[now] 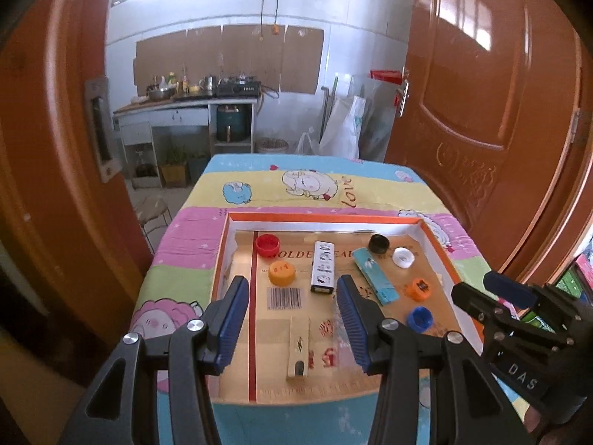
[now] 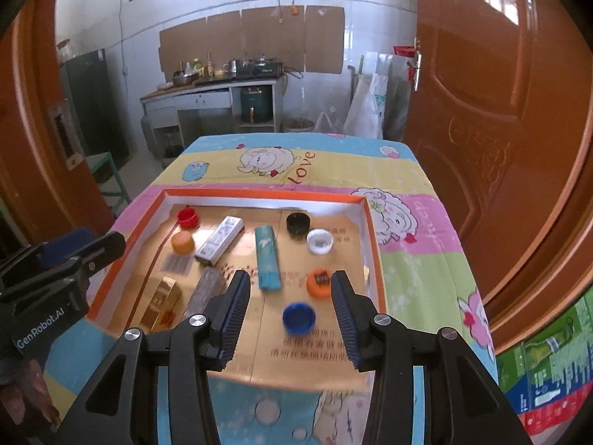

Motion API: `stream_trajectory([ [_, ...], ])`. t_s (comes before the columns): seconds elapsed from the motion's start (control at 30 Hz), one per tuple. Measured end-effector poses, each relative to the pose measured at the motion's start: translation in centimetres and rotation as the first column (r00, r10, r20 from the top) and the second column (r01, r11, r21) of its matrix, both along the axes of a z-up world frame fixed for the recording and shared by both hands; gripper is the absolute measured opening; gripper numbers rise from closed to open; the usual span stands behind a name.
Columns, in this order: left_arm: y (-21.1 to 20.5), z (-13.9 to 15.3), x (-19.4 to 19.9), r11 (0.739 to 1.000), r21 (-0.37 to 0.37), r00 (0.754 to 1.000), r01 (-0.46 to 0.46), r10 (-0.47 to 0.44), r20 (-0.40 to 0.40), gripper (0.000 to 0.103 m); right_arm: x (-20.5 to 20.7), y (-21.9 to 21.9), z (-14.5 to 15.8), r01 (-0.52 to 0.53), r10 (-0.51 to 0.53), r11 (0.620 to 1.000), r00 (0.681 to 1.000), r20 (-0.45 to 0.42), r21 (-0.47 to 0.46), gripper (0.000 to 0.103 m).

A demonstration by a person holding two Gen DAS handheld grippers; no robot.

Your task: Organize rigid objects

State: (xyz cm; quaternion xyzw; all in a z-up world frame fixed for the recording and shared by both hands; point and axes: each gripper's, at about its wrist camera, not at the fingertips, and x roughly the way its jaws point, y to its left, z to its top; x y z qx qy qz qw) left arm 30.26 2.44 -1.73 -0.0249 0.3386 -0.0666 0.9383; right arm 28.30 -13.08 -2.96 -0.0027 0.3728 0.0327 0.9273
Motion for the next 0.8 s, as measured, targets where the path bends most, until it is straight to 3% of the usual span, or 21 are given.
stream_trajectory([
  [0.37, -0.9, 1.0, -7.6, 1.000, 0.004, 0.993, 0.002, -0.002, 0.121, 0.049, -8.4, 0.9, 0.8, 0.028, -0.029, 1.000, 0.992, 0.122, 0.007, 0.047],
  [0.8, -1.0, 1.3, -17.0, 0.996, 0.027, 0.962, -0.089, 0.079, 0.260, 0.049, -17.5, 1.1, 1.0, 0.055, -0.063, 0.998, 0.974, 0.220, 0.040, 0.047],
])
